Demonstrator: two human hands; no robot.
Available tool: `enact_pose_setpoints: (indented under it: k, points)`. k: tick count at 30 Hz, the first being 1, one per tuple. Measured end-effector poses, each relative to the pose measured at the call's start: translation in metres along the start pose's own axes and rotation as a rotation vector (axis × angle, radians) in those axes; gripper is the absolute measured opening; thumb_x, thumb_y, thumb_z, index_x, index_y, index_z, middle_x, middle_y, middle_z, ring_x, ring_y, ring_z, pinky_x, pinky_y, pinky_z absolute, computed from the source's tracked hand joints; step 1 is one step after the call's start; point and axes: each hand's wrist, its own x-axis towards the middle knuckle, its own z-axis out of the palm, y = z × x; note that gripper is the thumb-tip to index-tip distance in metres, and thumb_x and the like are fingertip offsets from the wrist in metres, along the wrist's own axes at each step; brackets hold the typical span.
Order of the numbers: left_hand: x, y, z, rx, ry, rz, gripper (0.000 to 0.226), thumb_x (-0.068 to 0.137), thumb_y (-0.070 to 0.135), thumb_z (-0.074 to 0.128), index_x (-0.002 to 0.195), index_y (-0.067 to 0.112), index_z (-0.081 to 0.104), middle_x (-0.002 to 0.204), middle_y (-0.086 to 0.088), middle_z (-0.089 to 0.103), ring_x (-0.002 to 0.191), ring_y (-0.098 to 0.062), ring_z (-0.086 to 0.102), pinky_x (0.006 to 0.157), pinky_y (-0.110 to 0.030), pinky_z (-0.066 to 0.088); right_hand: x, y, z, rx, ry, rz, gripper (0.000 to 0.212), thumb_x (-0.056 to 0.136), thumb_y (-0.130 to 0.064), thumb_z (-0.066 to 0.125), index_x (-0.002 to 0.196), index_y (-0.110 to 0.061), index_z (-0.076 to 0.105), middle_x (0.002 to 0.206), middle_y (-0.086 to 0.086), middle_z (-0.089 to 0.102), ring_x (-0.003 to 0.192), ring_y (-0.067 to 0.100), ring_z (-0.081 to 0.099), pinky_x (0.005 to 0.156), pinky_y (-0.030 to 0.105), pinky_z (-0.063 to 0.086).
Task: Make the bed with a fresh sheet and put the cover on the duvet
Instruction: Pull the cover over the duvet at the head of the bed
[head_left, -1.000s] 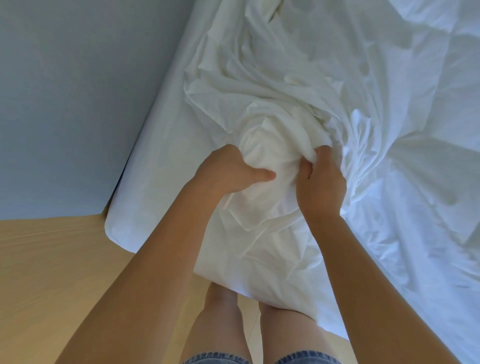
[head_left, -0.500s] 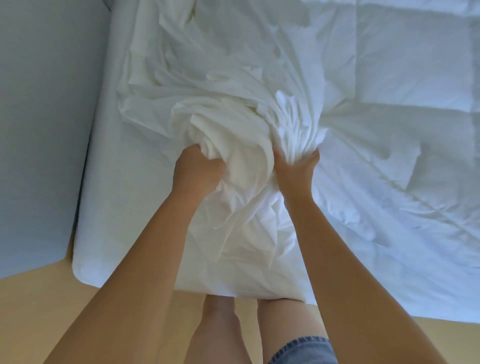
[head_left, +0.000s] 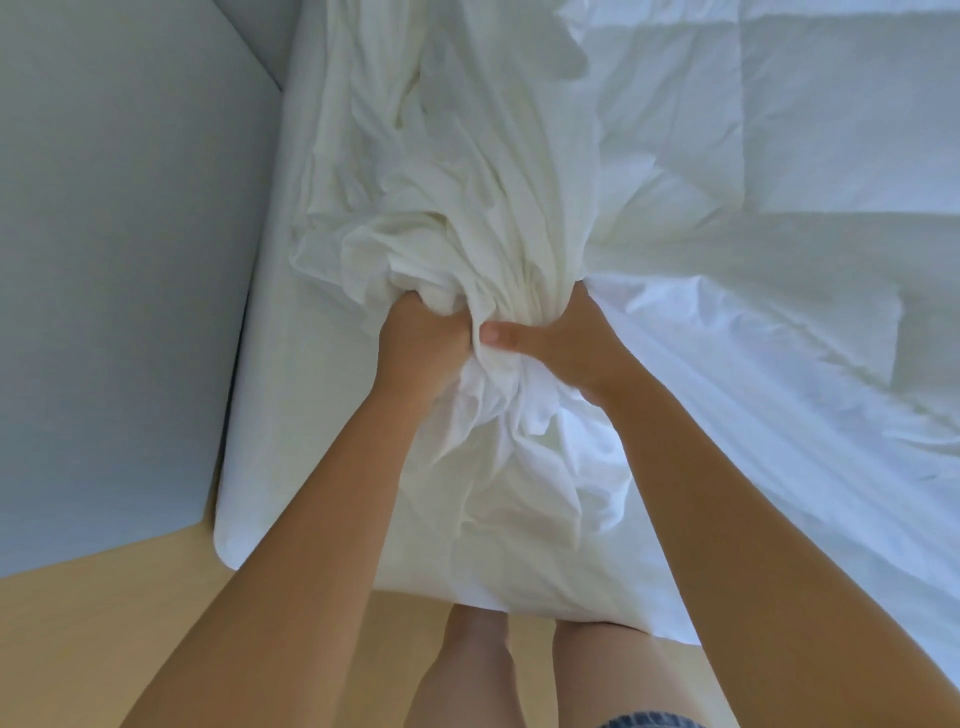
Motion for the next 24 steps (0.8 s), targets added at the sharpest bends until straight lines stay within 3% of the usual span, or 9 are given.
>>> enact_pose_setpoints:
  k: [5, 8, 11, 13, 18, 22, 24]
  points:
    - [-0.008, 0.001, -0.013, -0.033, 0.046, 0.012, 0.028, 0.075, 0.035, 0.073, 0.09, 0.012, 0.067, 0.082, 0.0, 0.068, 0.079, -0.014, 0.063, 0.069, -0.03, 0.05, 0.007, -0.016, 0.005, 0.103, -0.086, 0.086, 0.039, 0.067, 0.004, 0.076, 0.101, -0.011, 0.066, 0.09, 0.001, 0.073, 0.085, 0.016, 0.071, 0.066, 0.026, 0.056]
    - [-0.013, -0.004, -0.025, -0.071, 0.106, -0.048, 0.024, 0.073, 0.041, 0.074, 0.076, 0.019, 0.065, 0.075, 0.004, 0.066, 0.074, -0.012, 0.062, 0.068, -0.031, 0.05, 0.011, -0.018, 0.0, 0.274, -0.029, 0.219, 0.026, 0.065, 0.003, 0.072, 0.086, -0.012, 0.07, 0.076, 0.003, 0.073, 0.072, 0.019, 0.071, 0.056, 0.027, 0.055]
    - [-0.017, -0.017, -0.053, -0.039, 0.149, -0.072, 0.02, 0.075, 0.041, 0.072, 0.066, 0.03, 0.058, 0.073, 0.009, 0.062, 0.072, -0.01, 0.058, 0.067, -0.031, 0.047, 0.012, -0.018, -0.006, 0.428, 0.164, 0.26, 0.023, 0.069, 0.001, 0.072, 0.089, -0.009, 0.07, 0.074, 0.005, 0.073, 0.069, 0.022, 0.072, 0.055, 0.031, 0.056]
    - [-0.025, -0.026, -0.071, -0.015, 0.156, -0.082, 0.02, 0.075, 0.042, 0.072, 0.066, 0.034, 0.057, 0.073, 0.011, 0.061, 0.072, -0.008, 0.057, 0.064, -0.03, 0.047, 0.008, -0.019, 0.0, 0.449, 0.202, 0.267, 0.026, 0.071, 0.001, 0.071, 0.095, -0.009, 0.068, 0.076, 0.004, 0.074, 0.07, 0.022, 0.072, 0.055, 0.031, 0.056]
    - [-0.06, -0.054, -0.11, -0.013, 0.185, -0.145, 0.021, 0.074, 0.039, 0.076, 0.064, 0.03, 0.06, 0.068, 0.015, 0.062, 0.068, -0.005, 0.057, 0.059, -0.026, 0.044, -0.031, -0.035, 0.02, 0.374, 0.206, 0.252, 0.04, 0.069, -0.002, 0.076, 0.106, -0.01, 0.066, 0.089, 0.003, 0.075, 0.081, 0.021, 0.072, 0.062, 0.032, 0.058]
    - [-0.067, -0.063, -0.169, 0.057, 0.253, -0.139, 0.021, 0.068, 0.043, 0.079, 0.055, 0.034, 0.065, 0.049, 0.027, 0.059, 0.051, 0.009, 0.058, 0.052, -0.02, 0.039, -0.073, -0.044, 0.054, 0.435, 0.116, 0.268, 0.032, 0.064, -0.004, 0.078, 0.094, -0.011, 0.072, 0.088, 0.007, 0.075, 0.08, 0.024, 0.072, 0.062, 0.034, 0.058]
    - [-0.06, -0.071, -0.199, 0.164, 0.339, -0.136, 0.027, 0.067, 0.049, 0.078, 0.059, 0.029, 0.062, 0.048, 0.021, 0.059, 0.048, 0.007, 0.056, 0.049, -0.022, 0.037, -0.09, -0.034, 0.086, 0.502, 0.085, 0.306, 0.034, 0.058, -0.004, 0.079, 0.091, -0.012, 0.074, 0.087, 0.009, 0.074, 0.081, 0.026, 0.072, 0.064, 0.035, 0.058]
